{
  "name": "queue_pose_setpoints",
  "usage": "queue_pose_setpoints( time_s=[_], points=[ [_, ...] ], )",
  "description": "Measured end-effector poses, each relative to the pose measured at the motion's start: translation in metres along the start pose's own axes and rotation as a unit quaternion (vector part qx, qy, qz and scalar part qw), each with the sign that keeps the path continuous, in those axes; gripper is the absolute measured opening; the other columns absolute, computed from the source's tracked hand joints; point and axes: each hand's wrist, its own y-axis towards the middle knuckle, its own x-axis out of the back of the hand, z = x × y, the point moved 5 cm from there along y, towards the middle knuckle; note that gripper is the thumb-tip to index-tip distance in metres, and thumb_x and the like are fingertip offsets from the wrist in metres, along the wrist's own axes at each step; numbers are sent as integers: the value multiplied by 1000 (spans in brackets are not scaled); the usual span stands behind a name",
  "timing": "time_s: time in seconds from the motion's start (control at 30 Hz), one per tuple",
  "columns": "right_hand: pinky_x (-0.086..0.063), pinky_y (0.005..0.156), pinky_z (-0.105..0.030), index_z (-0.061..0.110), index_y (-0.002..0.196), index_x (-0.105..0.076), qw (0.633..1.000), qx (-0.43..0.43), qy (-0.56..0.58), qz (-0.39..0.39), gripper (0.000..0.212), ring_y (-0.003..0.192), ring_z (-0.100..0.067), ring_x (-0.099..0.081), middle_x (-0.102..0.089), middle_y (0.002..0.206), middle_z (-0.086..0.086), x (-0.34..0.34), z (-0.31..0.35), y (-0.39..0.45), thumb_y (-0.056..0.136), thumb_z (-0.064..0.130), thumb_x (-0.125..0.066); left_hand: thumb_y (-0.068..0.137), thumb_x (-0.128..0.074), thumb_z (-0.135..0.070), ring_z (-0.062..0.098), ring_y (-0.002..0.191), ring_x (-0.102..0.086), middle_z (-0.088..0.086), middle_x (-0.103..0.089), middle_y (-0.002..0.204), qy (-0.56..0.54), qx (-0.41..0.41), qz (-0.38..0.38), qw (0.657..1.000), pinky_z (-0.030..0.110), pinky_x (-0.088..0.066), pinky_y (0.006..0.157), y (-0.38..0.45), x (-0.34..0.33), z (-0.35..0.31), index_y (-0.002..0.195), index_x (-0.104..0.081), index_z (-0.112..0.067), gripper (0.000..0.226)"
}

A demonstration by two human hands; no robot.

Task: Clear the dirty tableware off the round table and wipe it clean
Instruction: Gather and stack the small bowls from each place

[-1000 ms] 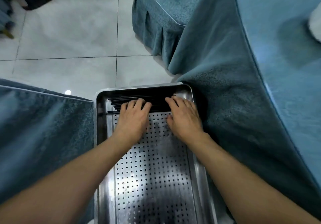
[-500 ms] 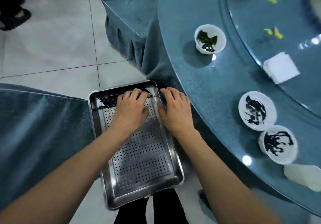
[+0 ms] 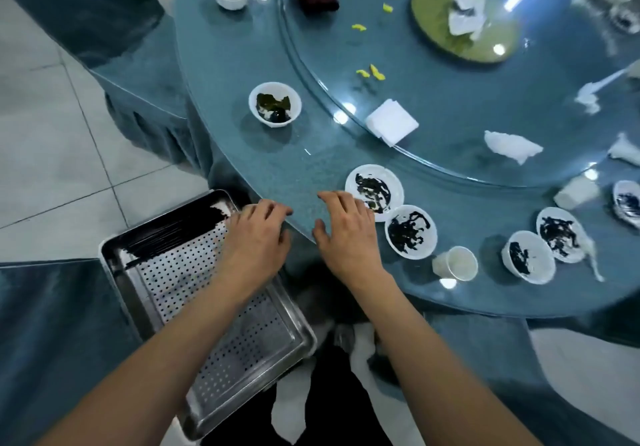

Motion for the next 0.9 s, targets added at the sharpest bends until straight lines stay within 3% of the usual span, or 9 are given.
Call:
queue_pose_setpoints(
  time_s=[0.3,0.6,0.77,0.9],
  points=[
    [-43,93,-45,20,124,-60,1000,-8,12,1,42,105,-30,-56,-62,119,-3,48,-104,-19,82,24,-61,90,-64,-21,30,104,-61,4,-65,116,-15,14,23,1000,48,-50,92,5,-46,-93,122,-63,-18,32],
    [-41,95,-44,22,124,-59,999,-7,38,11,36,110,-28,-56,-62,118,-2,87,-209,-31,88,26,-58,101,-51,-29,21,119,-54,-4,-61,129,-72,138,96,983,43,-44,107,9,-99,-145,135,-55,-23,34],
    [-42,97,-47,18,125,-61,998,-47,46,4,38,111,-30,-57,-63,118,-5,102,-259,-45,87,22,-64,101,-52,-36,18,108,-60,-6,-62,113,-136,193,105,966,42,-51,98,9,-118,-163,136,-52,-23,37],
    [-44,93,-47,16,122,-63,996,-77,34,3,36,107,-32,-58,-65,115,-6,104,-281,-65,86,23,-64,102,-56,-34,23,110,-64,3,-69,116,-190,235,104,948,43,-51,99,12,-128,-172,142,-49,-16,45]
  ],
)
